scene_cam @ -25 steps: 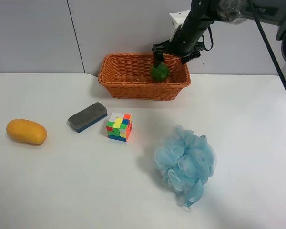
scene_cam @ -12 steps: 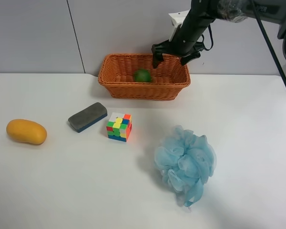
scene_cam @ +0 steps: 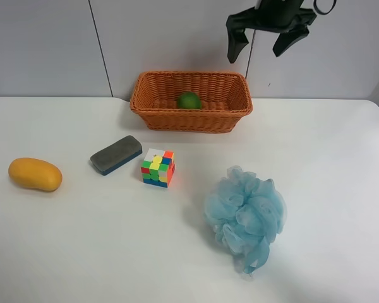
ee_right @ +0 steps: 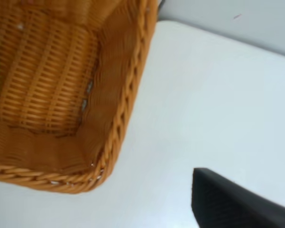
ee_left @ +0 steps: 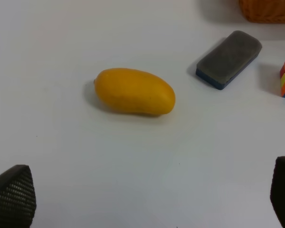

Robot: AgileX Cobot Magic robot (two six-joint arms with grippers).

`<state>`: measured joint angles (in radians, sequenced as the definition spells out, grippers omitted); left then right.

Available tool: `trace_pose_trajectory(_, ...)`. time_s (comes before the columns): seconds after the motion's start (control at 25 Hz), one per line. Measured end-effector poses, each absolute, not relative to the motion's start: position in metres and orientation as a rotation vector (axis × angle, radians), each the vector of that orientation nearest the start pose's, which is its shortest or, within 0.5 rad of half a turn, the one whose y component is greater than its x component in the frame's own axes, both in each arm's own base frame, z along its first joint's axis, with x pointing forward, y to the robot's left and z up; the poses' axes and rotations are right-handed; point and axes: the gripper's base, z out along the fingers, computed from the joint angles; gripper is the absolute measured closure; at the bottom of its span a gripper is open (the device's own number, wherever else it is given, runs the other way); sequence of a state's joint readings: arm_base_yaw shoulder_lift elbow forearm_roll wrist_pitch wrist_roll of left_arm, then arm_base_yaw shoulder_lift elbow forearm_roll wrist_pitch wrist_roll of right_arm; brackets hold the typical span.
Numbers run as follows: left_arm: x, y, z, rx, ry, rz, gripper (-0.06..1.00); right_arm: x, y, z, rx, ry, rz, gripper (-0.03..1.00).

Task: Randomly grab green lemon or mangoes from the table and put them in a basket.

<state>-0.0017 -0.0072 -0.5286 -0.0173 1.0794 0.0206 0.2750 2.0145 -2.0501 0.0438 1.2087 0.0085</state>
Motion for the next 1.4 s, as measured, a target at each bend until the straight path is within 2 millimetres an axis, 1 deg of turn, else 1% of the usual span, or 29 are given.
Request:
trace_pose_trajectory(0.08,-0.01,-0.001,0.284,0.024,2.027,-0.009,-0.05,0.417,0.121,0.35,-0.344,2.61,0.15,-0.02)
trace_pose_trajectory(0.16,-0.01,-0.001,0.284,0.024,2.027,-0.009,-0.05,0.403,0.117,0.363,-0.343,2.594,0.15,-0.02)
trace_pose_trajectory(0.24,-0.01,-0.001,0.284,0.024,2.027,-0.009,-0.05,0.381,0.111,0.371,-0.354,2.599,0.149,-0.02)
trace_pose_trajectory(0.28,-0.01,-0.001,0.284,0.024,2.027,-0.009,-0.05,0.367,0.107,0.377,-0.354,2.597,0.151,-0.02)
trace_pose_trajectory(0.36,-0.01,-0.001,0.284,0.024,2.027,-0.009,-0.05,0.337,0.099,0.379,-0.357,2.624,0.147,-0.02)
trace_pose_trajectory(0.44,-0.01,-0.001,0.284,0.024,2.027,-0.009,-0.05,0.301,0.088,0.386,-0.357,2.623,0.147,-0.02)
trace_pose_trajectory(0.48,-0.01,-0.001,0.284,0.024,2.027,-0.009,-0.05,0.284,0.084,0.383,-0.358,2.635,0.145,-0.02)
trace_pose_trajectory(0.56,-0.01,-0.001,0.284,0.024,2.027,-0.009,-0.05,0.244,0.072,0.385,-0.357,2.621,0.148,-0.02)
trace_pose_trajectory(0.72,-0.01,-0.001,0.284,0.024,2.027,-0.009,-0.05,0.173,0.052,0.365,-0.358,2.627,0.147,-0.02)
trace_pose_trajectory(0.84,-0.01,-0.001,0.284,0.024,2.027,-0.009,-0.05,0.126,0.039,0.343,-0.358,2.616,0.149,-0.02)
trace_pose_trajectory(0.96,-0.01,-0.001,0.284,0.024,2.027,-0.009,-0.05,0.089,0.029,0.325,-0.348,2.54,0.159,-0.02)
trace_pose_trajectory(1.16,-0.01,-0.001,0.284,0.024,2.027,-0.009,-0.05,0.043,0.016,0.297,-0.327,2.376,0.181,-0.02)
trace_pose_trajectory(1.24,-0.01,-0.001,0.284,0.024,2.027,-0.009,-0.05,0.03,0.012,0.288,-0.32,2.321,0.188,-0.02)
trace_pose_trajectory(1.4,-0.01,-0.001,0.284,0.024,2.027,-0.009,-0.05,0.012,0.007,0.279,-0.301,2.174,0.205,-0.02)
